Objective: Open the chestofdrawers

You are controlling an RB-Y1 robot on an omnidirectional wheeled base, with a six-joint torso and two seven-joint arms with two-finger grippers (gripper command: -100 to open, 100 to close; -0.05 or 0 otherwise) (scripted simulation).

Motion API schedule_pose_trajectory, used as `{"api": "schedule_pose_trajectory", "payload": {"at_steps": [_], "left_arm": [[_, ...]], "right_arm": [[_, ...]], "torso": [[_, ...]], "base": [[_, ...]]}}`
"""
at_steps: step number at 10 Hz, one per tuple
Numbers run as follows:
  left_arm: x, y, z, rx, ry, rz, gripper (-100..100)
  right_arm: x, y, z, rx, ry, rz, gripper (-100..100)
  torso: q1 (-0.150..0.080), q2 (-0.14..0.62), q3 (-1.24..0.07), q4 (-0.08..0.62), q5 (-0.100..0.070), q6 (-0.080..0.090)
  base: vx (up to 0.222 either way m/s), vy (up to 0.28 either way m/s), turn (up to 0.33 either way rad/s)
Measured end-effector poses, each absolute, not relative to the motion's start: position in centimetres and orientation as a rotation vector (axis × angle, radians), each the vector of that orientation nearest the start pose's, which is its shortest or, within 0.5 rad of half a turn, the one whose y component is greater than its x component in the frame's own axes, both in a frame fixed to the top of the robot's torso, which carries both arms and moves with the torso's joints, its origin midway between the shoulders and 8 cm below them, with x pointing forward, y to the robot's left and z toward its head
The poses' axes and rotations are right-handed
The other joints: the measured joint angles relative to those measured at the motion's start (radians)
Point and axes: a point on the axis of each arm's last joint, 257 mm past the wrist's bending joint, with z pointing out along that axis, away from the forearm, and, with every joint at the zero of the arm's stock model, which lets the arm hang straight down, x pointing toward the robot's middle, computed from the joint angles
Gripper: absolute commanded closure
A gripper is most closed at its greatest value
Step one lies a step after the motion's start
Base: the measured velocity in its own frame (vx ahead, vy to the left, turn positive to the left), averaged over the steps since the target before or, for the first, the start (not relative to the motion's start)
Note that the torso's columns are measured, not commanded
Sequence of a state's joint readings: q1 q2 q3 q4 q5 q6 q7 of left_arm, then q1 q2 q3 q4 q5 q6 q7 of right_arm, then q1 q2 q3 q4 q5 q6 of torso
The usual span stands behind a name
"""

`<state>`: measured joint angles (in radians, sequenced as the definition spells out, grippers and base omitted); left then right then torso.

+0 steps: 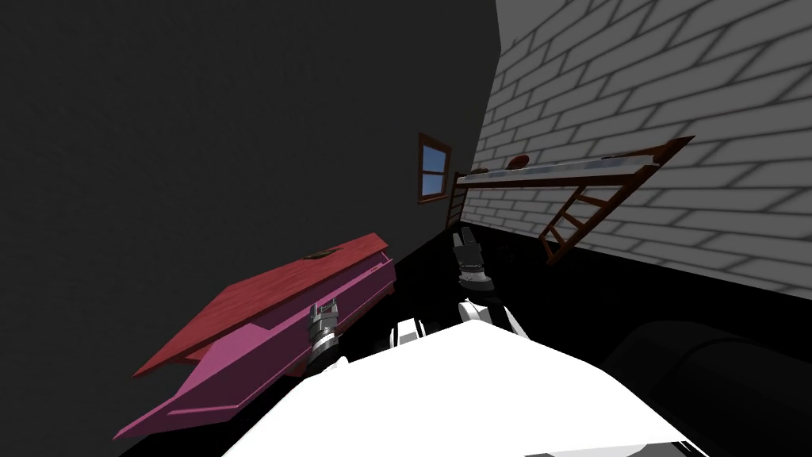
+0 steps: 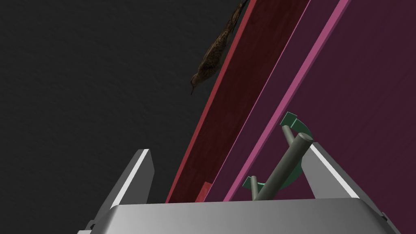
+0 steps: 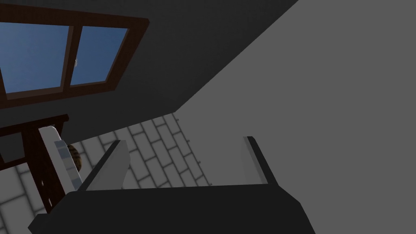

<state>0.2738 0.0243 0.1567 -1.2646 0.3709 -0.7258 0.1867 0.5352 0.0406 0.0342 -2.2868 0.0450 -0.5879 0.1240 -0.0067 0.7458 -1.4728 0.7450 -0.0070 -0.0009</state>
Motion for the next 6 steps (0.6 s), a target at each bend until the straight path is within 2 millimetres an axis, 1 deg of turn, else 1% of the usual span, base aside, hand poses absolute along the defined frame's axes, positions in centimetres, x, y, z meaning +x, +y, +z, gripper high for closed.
{"api": "schedule_pose_trajectory", "payload": {"at_steps": [1,6], "left_arm": [[37.77,40.61,-31.92,-1.469,0.513,-1.238,0],[37.47,40.5,-32.72,-1.489,0.523,-1.227,0]], "right_arm": [[32.67,-26.76,3.27,0.566,0.59,1.192,0],[32.67,-26.76,3.27,0.566,0.59,1.192,0]], "torso": [[0.001,-0.002,0.0,-0.002,0.002,0.0],[0.006,-0.007,-0.003,-0.006,0.006,0.001]], "base": [[0.0,0.0,0.0],[0.0,0.0,0.0]]}}
